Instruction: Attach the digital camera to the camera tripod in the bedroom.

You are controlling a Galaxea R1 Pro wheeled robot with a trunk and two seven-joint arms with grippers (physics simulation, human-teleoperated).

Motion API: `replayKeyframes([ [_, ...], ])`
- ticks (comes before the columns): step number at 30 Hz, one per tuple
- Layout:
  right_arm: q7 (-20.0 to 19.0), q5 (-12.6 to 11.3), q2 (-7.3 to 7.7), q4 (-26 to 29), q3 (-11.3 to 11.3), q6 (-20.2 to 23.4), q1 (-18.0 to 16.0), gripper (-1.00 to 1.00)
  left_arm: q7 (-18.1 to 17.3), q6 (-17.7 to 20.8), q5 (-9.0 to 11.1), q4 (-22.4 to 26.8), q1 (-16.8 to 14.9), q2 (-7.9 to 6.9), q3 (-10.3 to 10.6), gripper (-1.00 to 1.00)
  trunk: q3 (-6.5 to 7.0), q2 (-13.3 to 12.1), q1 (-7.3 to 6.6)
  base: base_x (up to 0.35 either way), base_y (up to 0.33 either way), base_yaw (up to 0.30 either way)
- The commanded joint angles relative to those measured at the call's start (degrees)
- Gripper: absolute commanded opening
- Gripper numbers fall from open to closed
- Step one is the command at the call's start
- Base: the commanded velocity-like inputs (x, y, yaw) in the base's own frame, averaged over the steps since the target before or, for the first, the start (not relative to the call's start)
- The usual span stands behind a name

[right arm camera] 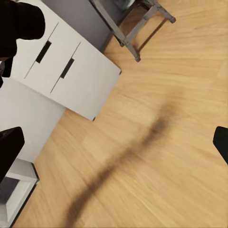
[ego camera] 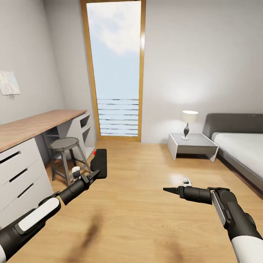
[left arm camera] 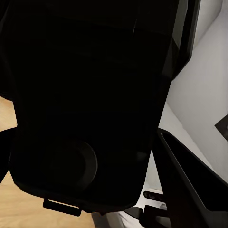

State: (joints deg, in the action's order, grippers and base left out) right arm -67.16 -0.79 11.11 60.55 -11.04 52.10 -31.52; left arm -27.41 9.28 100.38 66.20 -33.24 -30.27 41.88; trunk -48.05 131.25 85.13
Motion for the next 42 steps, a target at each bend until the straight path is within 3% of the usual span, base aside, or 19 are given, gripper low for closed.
replayKeyframes([
  [1,-0.1,0.0,-0.01,0.0,0.0,0.5,0.0,1.00,-0.3,0.3,0.6,0.0,-0.1,-0.05,0.1,-1.00,0.12,-0.4,-0.24,0.000,0.000,0.000],
  [42,0.1,0.0,-0.05,-0.1,0.0,0.3,0.0,1.00,-0.1,0.6,0.6,-0.1,-0.1,-0.02,0.2,-1.00,7.48,-16.8,-9.24,0.000,0.000,0.000],
])
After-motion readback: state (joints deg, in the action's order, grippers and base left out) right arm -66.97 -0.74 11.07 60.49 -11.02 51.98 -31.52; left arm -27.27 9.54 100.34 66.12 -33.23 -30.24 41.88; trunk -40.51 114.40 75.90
